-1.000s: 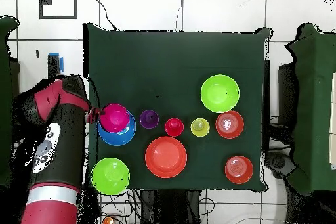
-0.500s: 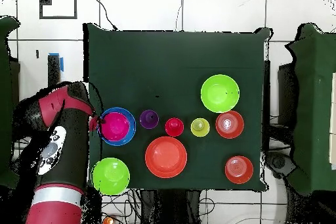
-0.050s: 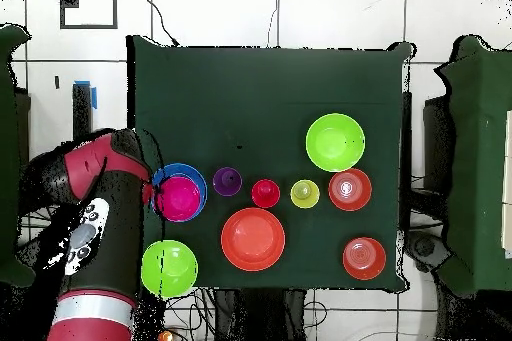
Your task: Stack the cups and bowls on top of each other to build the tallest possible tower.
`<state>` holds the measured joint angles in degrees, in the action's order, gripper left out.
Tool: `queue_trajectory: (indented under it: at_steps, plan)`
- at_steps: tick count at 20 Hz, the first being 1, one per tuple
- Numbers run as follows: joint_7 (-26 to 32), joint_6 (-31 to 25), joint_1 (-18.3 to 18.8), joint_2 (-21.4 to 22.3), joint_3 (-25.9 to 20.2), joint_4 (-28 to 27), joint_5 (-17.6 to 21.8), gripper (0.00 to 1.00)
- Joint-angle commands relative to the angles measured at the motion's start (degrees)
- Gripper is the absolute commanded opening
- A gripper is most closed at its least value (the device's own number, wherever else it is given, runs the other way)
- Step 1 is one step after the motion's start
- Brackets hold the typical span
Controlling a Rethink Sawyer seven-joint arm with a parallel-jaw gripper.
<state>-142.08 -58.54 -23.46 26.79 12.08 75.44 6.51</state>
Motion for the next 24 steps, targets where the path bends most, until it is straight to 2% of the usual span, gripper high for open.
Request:
queue_trajectory:
  at_steps: [1,7,12,24]
  plan:
    - [5.09,4.27,0.28,-1.84,-6.60,2.32,3.80,0.00]
    - [2.89,6.39,-0.19,-3.13,-5.74,-0.62,4.21,0.00]
    - [2.16,6.00,-0.58,-4.49,-5.63,-3.16,3.91,0.00]
    - [2.95,6.46,-0.75,-4.86,-4.86,-2.96,4.73,0.00]
